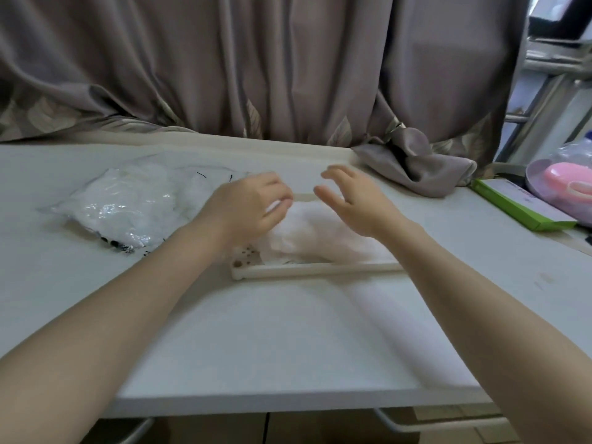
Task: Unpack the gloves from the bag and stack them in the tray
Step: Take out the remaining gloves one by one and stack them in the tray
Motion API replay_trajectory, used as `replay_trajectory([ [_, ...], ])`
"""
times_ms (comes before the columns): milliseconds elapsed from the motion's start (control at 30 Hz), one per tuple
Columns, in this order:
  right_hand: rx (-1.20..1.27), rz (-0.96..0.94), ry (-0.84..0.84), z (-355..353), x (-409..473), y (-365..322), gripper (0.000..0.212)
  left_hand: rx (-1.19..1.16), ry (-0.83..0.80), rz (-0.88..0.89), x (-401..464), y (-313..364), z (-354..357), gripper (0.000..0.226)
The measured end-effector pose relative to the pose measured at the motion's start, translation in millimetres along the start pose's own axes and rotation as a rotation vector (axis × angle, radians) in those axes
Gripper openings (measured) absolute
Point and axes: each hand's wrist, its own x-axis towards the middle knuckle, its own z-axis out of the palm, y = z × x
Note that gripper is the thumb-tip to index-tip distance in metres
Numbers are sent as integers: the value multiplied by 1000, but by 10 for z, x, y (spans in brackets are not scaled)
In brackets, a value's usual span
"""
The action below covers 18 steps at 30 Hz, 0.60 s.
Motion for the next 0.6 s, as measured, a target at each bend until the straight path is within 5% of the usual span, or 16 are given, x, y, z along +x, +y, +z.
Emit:
replay_trajectory([
  [67, 121, -199, 205, 46, 23, -389, 38, 97, 251, 37, -133, -168, -140, 24],
  [133, 176, -350, 288, 158, 24, -776, 26, 281, 358, -144, -268, -420, -194, 12],
  [233, 184, -471, 208, 407, 106, -1183, 18, 222, 232, -544, -472, -723, -208, 15],
  [333, 51, -351, -59, 653, 297, -1367, 27, -43, -23, -769, -603, -893, -184, 37],
  [433, -90, -108, -304, 813, 466, -1482, 36, -235, -68, -739, -652, -996, -144, 49],
  [600, 18, 61, -360, 971, 598, -1480, 34, -234, -70, -724, -588, -948, -97, 52],
])
